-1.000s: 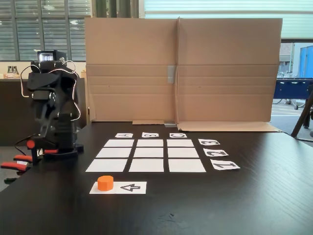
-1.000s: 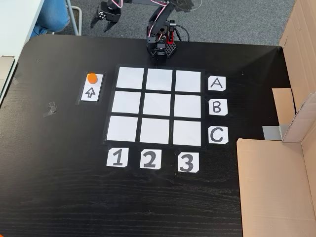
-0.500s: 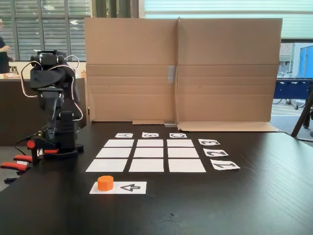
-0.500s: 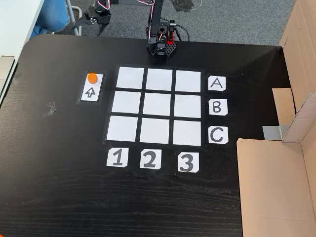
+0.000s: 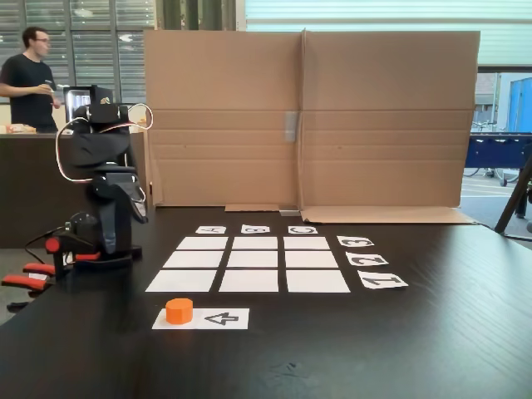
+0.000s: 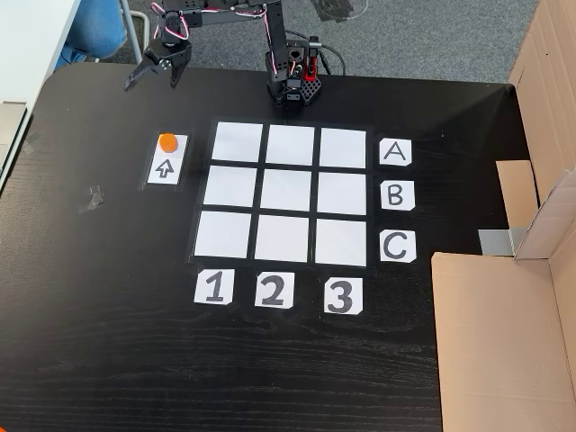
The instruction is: Pick up the round, orange token and place it in the grid on square B3.
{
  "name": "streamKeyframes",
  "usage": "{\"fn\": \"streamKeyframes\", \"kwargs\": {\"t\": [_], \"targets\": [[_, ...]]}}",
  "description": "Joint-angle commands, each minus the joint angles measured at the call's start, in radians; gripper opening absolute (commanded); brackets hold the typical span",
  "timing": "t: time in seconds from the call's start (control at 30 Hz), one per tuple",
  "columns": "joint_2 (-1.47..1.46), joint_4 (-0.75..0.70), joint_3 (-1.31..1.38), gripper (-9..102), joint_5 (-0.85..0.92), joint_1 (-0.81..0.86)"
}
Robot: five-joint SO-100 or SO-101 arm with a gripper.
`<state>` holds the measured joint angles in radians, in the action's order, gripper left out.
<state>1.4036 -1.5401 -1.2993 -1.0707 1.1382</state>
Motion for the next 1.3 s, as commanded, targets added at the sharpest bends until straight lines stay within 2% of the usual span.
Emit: {"fn": "streamKeyframes", "kwargs": {"t": [0.0, 0.47, 1.27], "targets": [[-0.038, -0.009, 0.066, 60, 0.014, -0.026], [-0.213, -0.006, 0.147, 60, -0.006, -0.118], [-0.437, 0.006, 0.291, 60, -0.183, -0.206]]}}
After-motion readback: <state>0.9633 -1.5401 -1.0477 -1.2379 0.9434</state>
